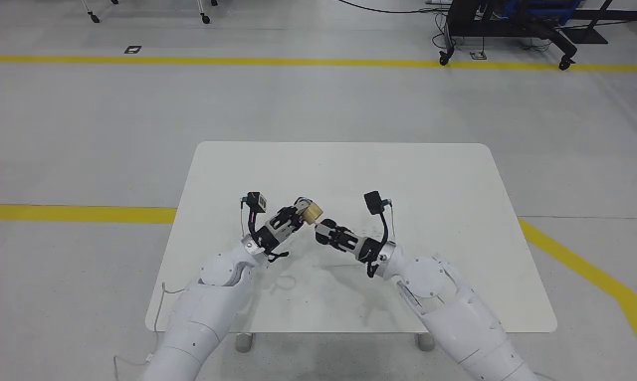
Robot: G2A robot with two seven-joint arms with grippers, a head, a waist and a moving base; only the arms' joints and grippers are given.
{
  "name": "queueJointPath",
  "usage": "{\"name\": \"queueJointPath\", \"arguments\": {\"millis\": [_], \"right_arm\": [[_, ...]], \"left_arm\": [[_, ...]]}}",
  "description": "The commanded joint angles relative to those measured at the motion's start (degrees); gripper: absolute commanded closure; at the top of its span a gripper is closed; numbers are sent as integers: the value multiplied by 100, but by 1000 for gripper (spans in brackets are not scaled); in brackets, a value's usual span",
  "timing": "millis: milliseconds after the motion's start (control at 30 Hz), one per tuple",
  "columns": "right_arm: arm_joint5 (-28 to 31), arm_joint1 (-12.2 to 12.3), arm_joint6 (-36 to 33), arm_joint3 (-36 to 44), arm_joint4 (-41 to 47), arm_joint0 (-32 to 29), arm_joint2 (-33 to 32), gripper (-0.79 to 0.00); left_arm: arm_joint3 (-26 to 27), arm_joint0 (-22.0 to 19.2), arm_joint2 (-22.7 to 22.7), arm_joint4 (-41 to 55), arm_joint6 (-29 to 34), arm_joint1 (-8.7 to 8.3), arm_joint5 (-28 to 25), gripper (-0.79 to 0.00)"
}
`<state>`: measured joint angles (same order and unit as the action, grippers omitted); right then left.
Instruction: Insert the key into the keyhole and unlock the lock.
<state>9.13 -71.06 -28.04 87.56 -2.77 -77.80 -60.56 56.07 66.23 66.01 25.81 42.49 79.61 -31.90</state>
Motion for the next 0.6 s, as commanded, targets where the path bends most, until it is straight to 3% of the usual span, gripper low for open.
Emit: {"name": "queueJointPath", "arguments": {"millis": [0, 567], "right_arm": [[-6, 3, 13, 7, -3, -12, -20, 0], [-40, 20, -18, 137, -43, -82, -69, 0]], "left_arm": [[-9, -1, 14, 14, -4, -5, 4, 0], [-43, -24, 2, -33, -58, -20, -34, 0]]}}
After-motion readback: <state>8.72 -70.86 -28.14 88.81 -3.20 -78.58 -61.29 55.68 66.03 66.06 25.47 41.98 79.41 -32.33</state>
